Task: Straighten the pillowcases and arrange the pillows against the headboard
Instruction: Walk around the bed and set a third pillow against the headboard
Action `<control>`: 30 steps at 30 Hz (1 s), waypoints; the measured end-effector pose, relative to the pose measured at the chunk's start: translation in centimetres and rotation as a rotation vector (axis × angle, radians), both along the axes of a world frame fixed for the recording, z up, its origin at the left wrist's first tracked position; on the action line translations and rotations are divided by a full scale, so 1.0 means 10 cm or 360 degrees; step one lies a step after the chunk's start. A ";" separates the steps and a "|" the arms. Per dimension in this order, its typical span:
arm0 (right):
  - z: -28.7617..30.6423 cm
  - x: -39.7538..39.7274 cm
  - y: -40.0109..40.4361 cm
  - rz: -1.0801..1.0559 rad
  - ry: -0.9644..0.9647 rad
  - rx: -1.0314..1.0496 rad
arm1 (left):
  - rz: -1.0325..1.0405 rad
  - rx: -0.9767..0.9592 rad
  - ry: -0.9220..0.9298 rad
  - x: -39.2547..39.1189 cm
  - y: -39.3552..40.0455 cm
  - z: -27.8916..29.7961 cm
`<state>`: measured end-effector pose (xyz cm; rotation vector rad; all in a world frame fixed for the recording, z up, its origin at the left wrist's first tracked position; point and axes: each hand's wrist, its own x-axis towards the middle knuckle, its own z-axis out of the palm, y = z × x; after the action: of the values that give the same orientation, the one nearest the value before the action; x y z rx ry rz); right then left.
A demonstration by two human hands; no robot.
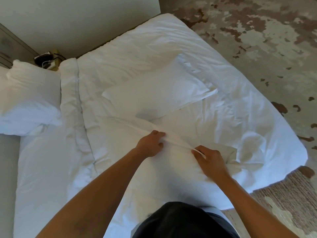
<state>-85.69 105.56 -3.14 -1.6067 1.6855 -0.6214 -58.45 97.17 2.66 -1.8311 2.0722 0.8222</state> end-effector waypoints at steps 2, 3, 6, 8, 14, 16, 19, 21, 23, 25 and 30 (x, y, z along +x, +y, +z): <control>-0.02 -0.17 0.05 -0.0013 -0.0046 -0.0058 | -0.0051 -0.0079 -0.0068 -0.10 0.01 0.02; -0.03 -0.25 0.07 -0.0025 -0.0067 -0.0105 | -0.0058 -0.0132 -0.0093 -0.13 0.01 0.03; 0.00 -0.44 0.04 -0.0059 -0.0111 -0.0225 | -0.0023 -0.0294 -0.0130 -0.19 0.03 0.07; 0.04 -0.52 -0.03 -0.0051 -0.0121 -0.0274 | 0.0038 -0.0364 -0.0085 -0.21 0.05 0.12; 0.23 -0.48 -0.28 -0.0007 -0.0140 -0.0373 | 0.0197 -0.0572 0.0079 -0.20 0.11 0.26; 0.33 -0.37 -0.33 0.0016 -0.0146 -0.0377 | 0.0267 -0.0632 0.0065 -0.13 0.17 0.33; 0.52 -0.13 -0.36 0.0042 -0.0187 -0.0381 | 0.0382 -0.0727 0.0086 0.08 0.28 0.47; 0.68 0.06 -0.35 0.0079 -0.0219 -0.0418 | 0.0464 -0.0778 0.0116 0.28 0.38 0.60; 0.87 0.30 -0.36 0.0123 -0.0244 -0.0475 | 0.0551 -0.0825 0.0127 0.50 0.52 0.76; 1.09 0.58 -0.36 0.0167 -0.0250 -0.0553 | 0.0647 -0.0868 0.0154 0.77 0.69 0.95; 1.67 1.40 -0.43 0.0280 -0.0206 -0.0770 | 0.0866 -0.1013 0.0249 1.47 1.06 1.51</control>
<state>-71.65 101.22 13.54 -1.9723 1.3431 -1.0764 -43.76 107.80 17.73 -2.8330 2.1072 0.4328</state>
